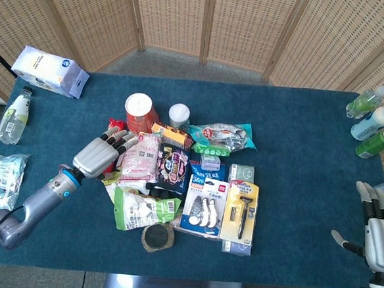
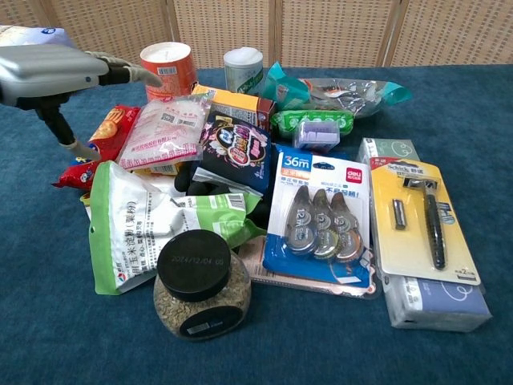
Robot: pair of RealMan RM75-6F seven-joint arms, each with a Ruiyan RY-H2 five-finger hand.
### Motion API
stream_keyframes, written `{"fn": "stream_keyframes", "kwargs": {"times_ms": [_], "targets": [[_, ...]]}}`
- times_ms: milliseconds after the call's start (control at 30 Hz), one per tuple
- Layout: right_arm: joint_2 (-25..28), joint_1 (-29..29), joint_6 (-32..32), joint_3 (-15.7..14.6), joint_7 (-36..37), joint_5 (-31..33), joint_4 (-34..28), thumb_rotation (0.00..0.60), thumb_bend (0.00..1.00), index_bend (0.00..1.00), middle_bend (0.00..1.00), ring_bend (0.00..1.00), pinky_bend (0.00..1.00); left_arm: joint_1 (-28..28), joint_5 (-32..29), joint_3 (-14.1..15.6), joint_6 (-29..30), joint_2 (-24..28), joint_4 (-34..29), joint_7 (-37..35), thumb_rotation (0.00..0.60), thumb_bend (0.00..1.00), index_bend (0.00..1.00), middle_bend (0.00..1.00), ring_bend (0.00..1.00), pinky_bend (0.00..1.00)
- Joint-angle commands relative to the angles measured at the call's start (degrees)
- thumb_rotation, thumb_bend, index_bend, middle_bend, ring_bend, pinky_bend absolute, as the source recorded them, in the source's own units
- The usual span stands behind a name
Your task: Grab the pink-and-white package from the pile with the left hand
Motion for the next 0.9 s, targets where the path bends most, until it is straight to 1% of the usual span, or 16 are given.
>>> {"fn": "stream_keyframes", "kwargs": {"times_ms": [33, 233, 267, 300, 333, 367, 400, 467, 500, 567, 600, 767, 900], "targets": [[0.4, -0.7, 0.8, 0.0, 0.8, 0.0, 0.3, 0.6, 0.12, 0.0, 0.0, 0.03, 0.12, -2.8, -2.2, -0.7, -3.1, -2.1, 1.6, 1.8, 0.6, 0.17, 0.0, 0.0, 0.0, 0.0], [1.0, -2.2, 2.7, 0.0, 2.3, -0.6, 0.9, 0.6, 0.12, 0.0, 0.0, 0.03, 0.12, -7.6, -8.1, -1.1, -9.6, -4.8, 4.2, 7.2, 0.6, 0.17, 0.0, 0.0, 0.0, 0.0], [1.1, -2.3, 3.0, -0.1, 2.6, -0.9, 0.9, 0.6, 0.12, 0.0, 0.0, 0.03, 0.12, -8.3, -9.4, -1.2, -10.4, -5.3, 4.4, 8.3, 0.6, 0.17, 0.03, 0.0, 0.02, 0.0], [1.1, -2.4, 3.1, -0.1, 2.8, -1.1, 0.9, 0.6, 0.12, 0.0, 0.0, 0.03, 0.12, -8.8, -10.4, -1.3, -10.8, -5.6, 4.5, 9.0, 0.6, 0.17, 0.07, 0.0, 0.08, 0.0], [1.2, -2.5, 3.3, -0.1, 2.9, -1.3, 1.0, 0.6, 0.12, 0.0, 0.0, 0.03, 0.12, -9.2, -11.2, -1.2, -11.0, -5.9, 4.5, 9.7, 0.6, 0.17, 0.14, 0.01, 0.16, 0.0], [1.2, -2.6, 3.4, 0.0, 3.1, -1.5, 1.2, 0.6, 0.12, 0.0, 0.0, 0.03, 0.12, -9.5, -12.1, -1.2, -10.8, -6.3, 4.5, 10.6, 0.6, 0.17, 0.24, 0.05, 0.28, 0.04], [1.2, -2.6, 3.4, 0.0, 3.2, -1.7, 1.2, 0.6, 0.12, 0.0, 0.0, 0.03, 0.12, -9.7, -12.7, -1.2, -10.6, -6.5, 4.4, 11.1, 0.6, 0.17, 0.34, 0.13, 0.4, 0.14], [1.2, -2.6, 3.4, 0.0, 3.5, -1.9, 1.3, 0.6, 0.12, 0.0, 0.0, 0.03, 0.12, -9.9, -13.9, -1.1, -9.9, -6.7, 4.0, 11.8, 0.6, 0.17, 0.48, 0.33, 0.57, 0.34], [1.2, -2.6, 3.3, -0.1, 3.6, -2.0, 1.3, 0.6, 0.12, 0.0, 0.0, 0.03, 0.12, -9.9, -14.4, -1.1, -9.7, -6.6, 3.6, 11.8, 0.6, 0.17, 0.53, 0.45, 0.66, 0.45], [1.1, -2.6, 3.2, -0.1, 3.7, -2.1, 1.5, 0.6, 0.12, 0.0, 0.0, 0.03, 0.12, -9.8, -15.0, -1.2, -8.5, -6.2, 2.7, 11.5, 0.6, 0.17, 0.59, 0.61, 0.75, 0.55], [1.0, -2.7, 3.1, 0.0, 3.8, -2.1, 1.5, 0.6, 0.12, 0.0, 0.0, 0.03, 0.12, -9.6, -15.2, -1.3, -8.0, -5.9, 2.3, 11.3, 0.6, 0.17, 0.61, 0.65, 0.78, 0.59], [0.9, -2.5, 2.8, 0.2, 3.6, -2.2, 1.3, 0.6, 0.12, 0.0, 0.0, 0.03, 0.12, -8.5, -15.3, -1.5, -5.1, -3.5, -0.4, 8.5, 0.6, 0.17, 0.68, 0.74, 0.87, 0.69], [1.0, -2.2, 2.2, 0.3, 3.8, -2.2, 1.5, 0.6, 0.12, 0.0, 0.0, 0.03, 0.12, -6.1, -13.8, -1.6, -1.5, -0.6, -3.6, 3.0, 0.6, 0.17, 0.69, 0.75, 0.88, 0.7]]}}
